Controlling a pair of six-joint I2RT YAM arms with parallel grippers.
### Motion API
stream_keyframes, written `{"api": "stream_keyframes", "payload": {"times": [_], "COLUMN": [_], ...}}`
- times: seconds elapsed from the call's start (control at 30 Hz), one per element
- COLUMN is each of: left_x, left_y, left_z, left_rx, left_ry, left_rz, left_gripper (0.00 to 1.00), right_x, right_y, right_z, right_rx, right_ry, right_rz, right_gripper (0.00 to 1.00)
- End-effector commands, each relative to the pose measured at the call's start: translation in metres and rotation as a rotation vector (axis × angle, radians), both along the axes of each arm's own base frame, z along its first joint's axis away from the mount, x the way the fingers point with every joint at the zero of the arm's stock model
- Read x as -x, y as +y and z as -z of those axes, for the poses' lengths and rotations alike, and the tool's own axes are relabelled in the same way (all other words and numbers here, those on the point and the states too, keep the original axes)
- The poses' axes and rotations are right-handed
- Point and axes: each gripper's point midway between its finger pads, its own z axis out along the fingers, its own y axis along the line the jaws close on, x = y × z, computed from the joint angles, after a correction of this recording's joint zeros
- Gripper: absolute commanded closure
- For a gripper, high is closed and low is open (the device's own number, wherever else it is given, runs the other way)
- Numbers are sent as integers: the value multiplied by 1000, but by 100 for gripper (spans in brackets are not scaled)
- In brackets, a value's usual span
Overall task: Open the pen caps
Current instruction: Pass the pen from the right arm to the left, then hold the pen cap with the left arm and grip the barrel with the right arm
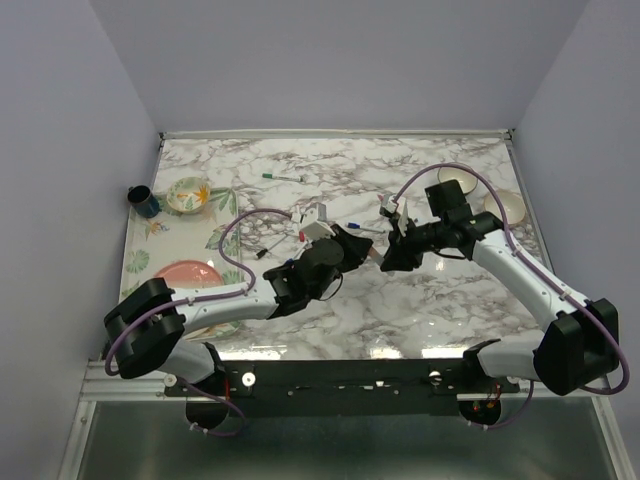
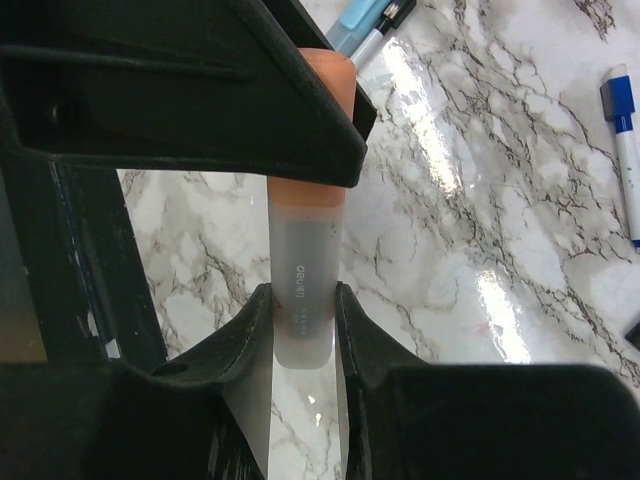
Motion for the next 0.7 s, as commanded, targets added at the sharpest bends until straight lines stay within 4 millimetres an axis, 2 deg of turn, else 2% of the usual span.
{"api": "stream_keyframes", "payload": {"times": [0.0, 0.03, 0.13, 0.17, 0.23, 0.27, 0.3, 0.47, 0.5, 0.57, 0.67], "left_x": [-4, -3, 3, 4, 14, 16, 18, 33, 35, 38, 37], "left_y": [-5, -6, -10, -12, -18, -20, -19, -25, -23, -21, -17], "left_z": [-2, -3, -13, -25, -31, -40, -39, -59, -57, -68, -68], "left_rx": [-28, -34, -14, -4, -1, 2, -6, 15, -3, 13, -15], "left_ry": [-25, -38, -88, -153, -213, -270, -296, -461, -489, -559, -596], "left_rz": [-11, 1, 58, 86, 193, 229, 255, 393, 408, 434, 443], "left_gripper": [95, 99, 100, 100, 100, 100, 100, 100, 100, 100, 100], "right_x": [4, 6, 11, 12, 18, 20, 23, 34, 39, 45, 56], "right_y": [2, 3, 6, 6, 8, 9, 10, 18, 18, 22, 24], "right_z": [-1, -3, -6, -8, -14, -16, -17, -24, -22, -32, -37], "right_rx": [-18, -24, -46, -52, -86, -103, -114, -184, -192, -242, -278], "right_ry": [-20, -20, -12, -12, 4, 10, 20, 88, 113, 139, 184], "right_rz": [-26, -36, -61, -66, -88, -98, -108, -156, -176, -216, -266], "right_gripper": [98, 96, 79, 54, 31, 12, 0, 0, 0, 0, 0]}}
